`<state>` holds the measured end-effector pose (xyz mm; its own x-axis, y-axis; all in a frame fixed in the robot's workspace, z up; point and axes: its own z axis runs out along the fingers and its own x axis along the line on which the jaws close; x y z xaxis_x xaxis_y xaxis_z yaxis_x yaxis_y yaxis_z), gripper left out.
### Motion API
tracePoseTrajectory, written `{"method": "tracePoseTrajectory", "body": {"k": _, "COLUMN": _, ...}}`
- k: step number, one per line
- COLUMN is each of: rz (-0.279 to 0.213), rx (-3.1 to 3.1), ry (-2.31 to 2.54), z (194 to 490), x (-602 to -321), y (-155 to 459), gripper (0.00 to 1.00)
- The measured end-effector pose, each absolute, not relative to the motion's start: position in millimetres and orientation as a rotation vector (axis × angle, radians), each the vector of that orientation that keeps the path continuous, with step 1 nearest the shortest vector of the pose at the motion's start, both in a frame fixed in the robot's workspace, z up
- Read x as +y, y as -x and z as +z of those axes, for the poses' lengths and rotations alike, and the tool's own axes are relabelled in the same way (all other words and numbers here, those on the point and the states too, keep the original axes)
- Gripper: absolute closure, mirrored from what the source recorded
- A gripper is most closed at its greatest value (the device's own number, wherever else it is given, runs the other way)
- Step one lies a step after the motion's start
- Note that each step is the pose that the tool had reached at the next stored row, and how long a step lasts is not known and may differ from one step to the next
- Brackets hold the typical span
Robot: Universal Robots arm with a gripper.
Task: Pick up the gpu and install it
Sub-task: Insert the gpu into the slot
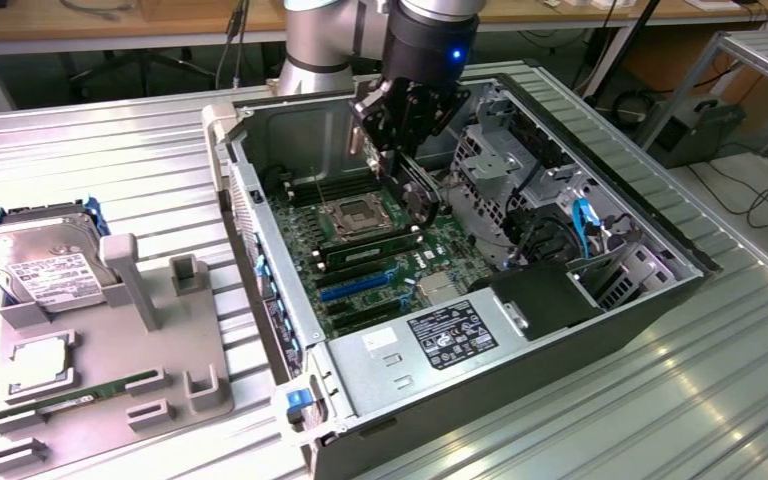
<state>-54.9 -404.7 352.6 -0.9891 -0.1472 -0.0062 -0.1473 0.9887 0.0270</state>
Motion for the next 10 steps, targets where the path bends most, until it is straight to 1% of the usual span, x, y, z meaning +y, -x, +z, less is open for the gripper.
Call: {"method": "tracePoseTrajectory", "body": {"k": 10, "rz": 0.043, "rx": 3.123, "ry": 0.305, "z": 352.6, "x": -404.7, "y": 54.9, "gripper": 0.74}}
